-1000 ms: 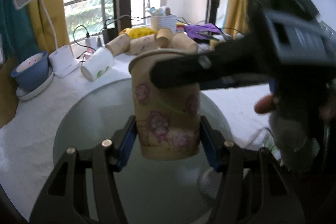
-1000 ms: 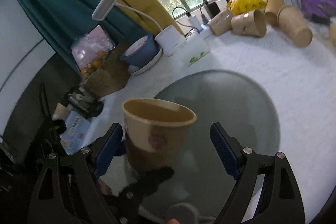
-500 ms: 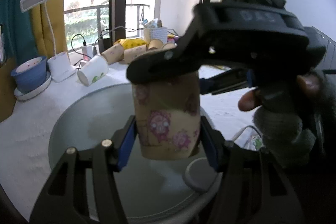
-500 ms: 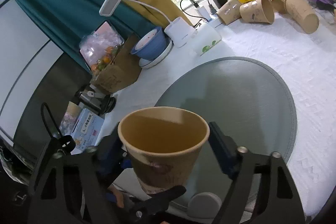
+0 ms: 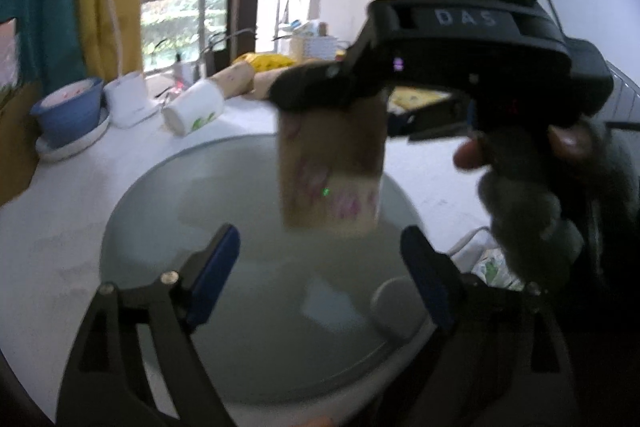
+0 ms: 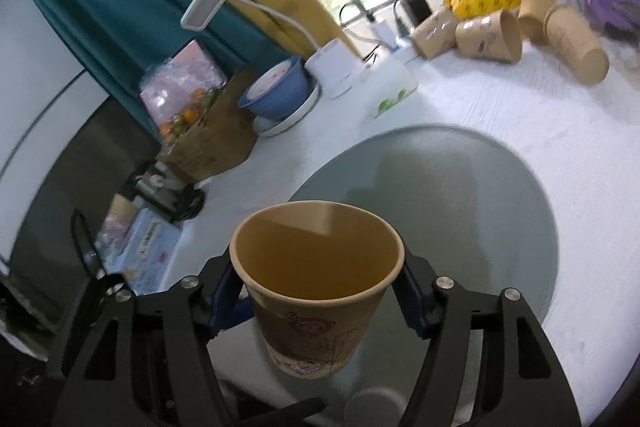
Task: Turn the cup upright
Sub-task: 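Open the left tool and carry the cup mouth-up over the glass disc with the right tool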
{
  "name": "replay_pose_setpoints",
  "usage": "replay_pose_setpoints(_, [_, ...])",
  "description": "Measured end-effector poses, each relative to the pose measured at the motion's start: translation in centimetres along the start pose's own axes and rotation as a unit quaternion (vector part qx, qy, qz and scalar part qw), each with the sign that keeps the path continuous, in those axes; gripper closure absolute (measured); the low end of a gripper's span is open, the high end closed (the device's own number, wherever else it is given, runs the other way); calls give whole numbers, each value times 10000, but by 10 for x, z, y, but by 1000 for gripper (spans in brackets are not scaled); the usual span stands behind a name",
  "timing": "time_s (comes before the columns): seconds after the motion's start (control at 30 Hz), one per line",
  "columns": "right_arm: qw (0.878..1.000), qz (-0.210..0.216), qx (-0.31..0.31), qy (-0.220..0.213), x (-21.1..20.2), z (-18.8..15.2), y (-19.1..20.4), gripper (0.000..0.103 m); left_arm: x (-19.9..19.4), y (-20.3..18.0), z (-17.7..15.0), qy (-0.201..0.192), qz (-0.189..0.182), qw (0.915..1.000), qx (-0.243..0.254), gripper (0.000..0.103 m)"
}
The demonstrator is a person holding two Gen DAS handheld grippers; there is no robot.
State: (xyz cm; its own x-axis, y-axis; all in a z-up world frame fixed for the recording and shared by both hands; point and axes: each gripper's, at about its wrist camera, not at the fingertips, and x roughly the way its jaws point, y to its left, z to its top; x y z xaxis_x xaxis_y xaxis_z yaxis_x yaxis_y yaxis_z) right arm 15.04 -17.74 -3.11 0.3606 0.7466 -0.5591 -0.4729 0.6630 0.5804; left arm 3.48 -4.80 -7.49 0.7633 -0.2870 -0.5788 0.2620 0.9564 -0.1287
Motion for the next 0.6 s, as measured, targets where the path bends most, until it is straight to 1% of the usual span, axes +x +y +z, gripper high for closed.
replay_pose_setpoints(0.13, [9952,-742,-453,-439,9,1,0,34,-11,24,-12,89,234,9989,-398,19])
replay_pose_setpoints(0.2, [9918,-960,-635,-546,16,0,1,34,-18,40,-15,82,456,9970,-626,19])
replay_pose_setpoints(0.3, [9866,-1175,-942,-634,27,-3,8,34,-24,70,-16,111,819,9902,-1122,19])
replay_pose_setpoints(0.33, [9834,-1278,-1093,-685,30,-4,12,34,-26,79,-16,75,865,9880,-1279,19])
replay_pose_setpoints(0.4, [9727,-1576,-1499,-813,36,-6,21,34,-32,92,-15,-46,936,9846,-1479,19])
replay_pose_setpoints(0.5, [9599,-1814,-1918,-942,46,-9,29,34,-33,111,-11,-148,1192,9782,-1696,19])
replay_pose_setpoints(0.6, [9529,-1982,-2107,-905,60,-8,31,34,-27,128,-13,-12,1286,9730,-1918,19])
